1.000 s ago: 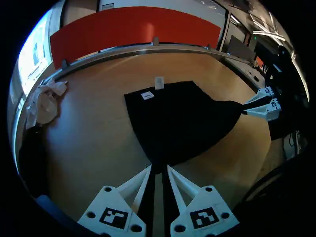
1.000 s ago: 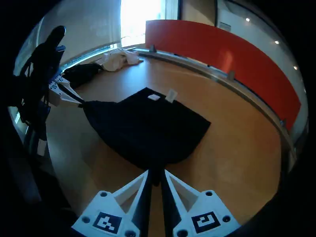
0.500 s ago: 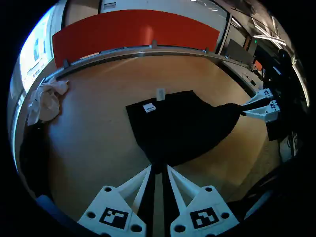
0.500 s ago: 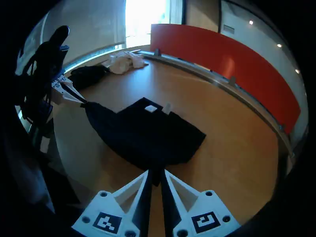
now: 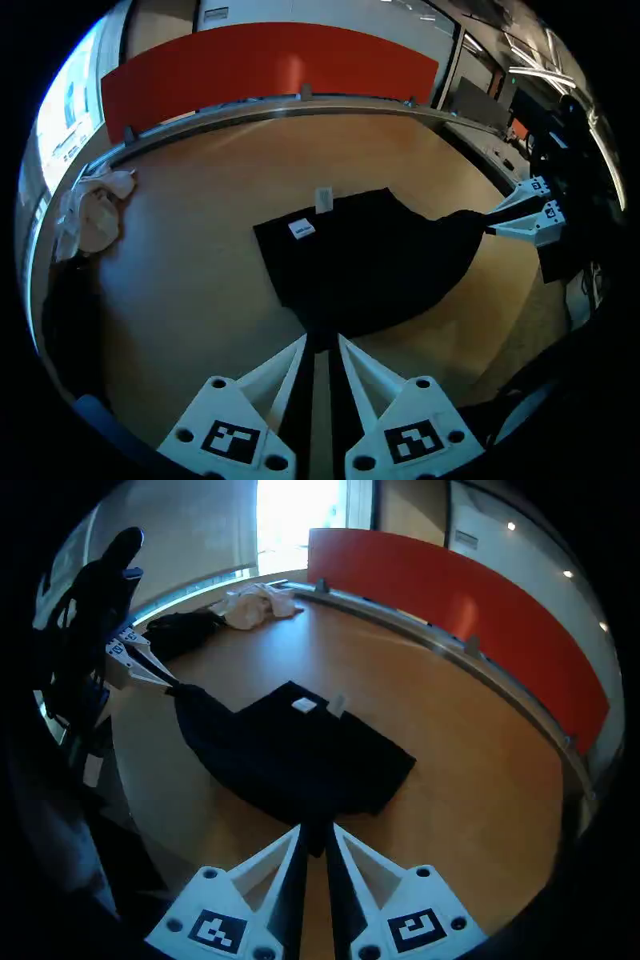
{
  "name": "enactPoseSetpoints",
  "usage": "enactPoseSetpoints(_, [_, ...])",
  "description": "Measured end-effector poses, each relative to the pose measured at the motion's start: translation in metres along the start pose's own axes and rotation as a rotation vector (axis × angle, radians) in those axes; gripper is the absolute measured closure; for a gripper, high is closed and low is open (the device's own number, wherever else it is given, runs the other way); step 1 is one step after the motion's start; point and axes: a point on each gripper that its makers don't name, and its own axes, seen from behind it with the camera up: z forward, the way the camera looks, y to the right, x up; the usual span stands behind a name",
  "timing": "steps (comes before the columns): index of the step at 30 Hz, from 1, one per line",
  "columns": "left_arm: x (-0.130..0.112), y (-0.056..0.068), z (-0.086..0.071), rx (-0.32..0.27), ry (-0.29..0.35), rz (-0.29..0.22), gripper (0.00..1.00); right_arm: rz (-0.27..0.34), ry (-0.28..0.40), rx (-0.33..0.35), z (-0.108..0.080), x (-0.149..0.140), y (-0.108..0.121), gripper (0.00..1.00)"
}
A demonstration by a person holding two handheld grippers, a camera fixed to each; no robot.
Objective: Fold towel
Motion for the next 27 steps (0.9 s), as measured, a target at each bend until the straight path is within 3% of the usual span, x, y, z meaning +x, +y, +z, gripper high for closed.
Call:
enactPoseSetpoints(14, [0.029, -0.02, 0.032, 0.017, 0.028, -0.01, 0.88, 0.03, -0.028, -0.031, 0.029, 0.004, 0.034, 0.86])
enactPoseSetpoints(27, [0.057, -0.041, 0.076, 0.029, 0.027, -0.017, 0.88, 0.071, -0.057, -0.064, 0.069, 0.011, 0.074, 0.86])
